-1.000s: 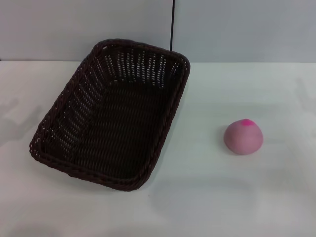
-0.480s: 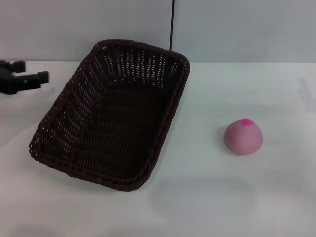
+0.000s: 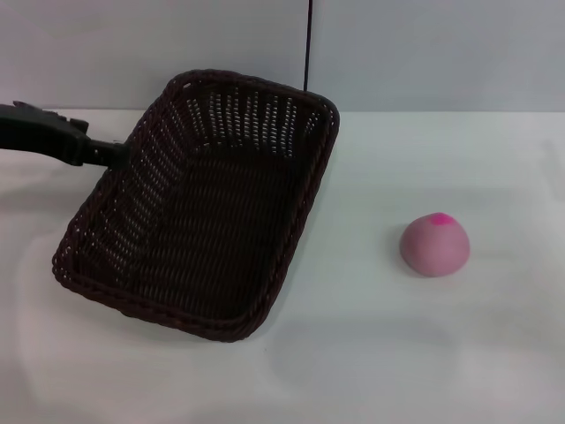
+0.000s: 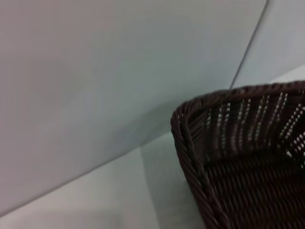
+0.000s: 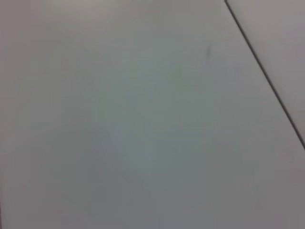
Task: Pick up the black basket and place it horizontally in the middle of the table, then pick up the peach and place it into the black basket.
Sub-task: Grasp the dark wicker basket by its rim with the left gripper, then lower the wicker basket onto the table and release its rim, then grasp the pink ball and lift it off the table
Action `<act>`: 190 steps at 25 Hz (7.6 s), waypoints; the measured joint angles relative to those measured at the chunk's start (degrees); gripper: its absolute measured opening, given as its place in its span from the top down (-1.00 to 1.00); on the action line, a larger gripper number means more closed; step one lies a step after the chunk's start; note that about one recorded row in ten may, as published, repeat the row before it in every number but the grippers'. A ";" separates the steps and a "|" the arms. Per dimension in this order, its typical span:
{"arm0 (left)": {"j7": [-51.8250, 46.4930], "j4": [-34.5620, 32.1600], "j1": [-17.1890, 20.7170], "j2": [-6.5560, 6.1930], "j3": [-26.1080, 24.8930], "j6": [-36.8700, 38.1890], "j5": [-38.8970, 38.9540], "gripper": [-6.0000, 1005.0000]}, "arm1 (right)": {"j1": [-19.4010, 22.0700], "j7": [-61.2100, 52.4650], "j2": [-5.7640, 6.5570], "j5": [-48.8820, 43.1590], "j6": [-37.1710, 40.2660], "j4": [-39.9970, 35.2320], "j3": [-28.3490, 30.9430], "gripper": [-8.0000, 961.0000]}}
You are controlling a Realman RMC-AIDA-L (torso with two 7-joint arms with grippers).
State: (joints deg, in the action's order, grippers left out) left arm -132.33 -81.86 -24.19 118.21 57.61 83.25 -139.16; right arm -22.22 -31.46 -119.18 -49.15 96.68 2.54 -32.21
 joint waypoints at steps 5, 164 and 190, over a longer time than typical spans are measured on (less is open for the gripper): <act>-3.67 0.04 -1.90 0.14 3.39 1.48 -4.74 -0.52 | 0.06 -0.56 0.00 0.02 0.00 -0.38 0.93 -0.39; 63.25 37.26 17.21 -0.09 4.37 -7.01 78.23 -0.46 | -11.52 -92.64 1.24 -87.39 -9.05 -48.87 -5.82 -0.13; 62.63 38.74 17.33 -0.03 3.59 -6.57 78.35 -0.45 | -3.60 -98.25 0.21 -80.21 -12.07 -61.56 -9.53 0.50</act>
State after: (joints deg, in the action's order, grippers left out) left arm -69.70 -43.13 -6.86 118.18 61.19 76.68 -60.81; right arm -25.82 -129.72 -118.98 -129.36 84.62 -59.02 -41.74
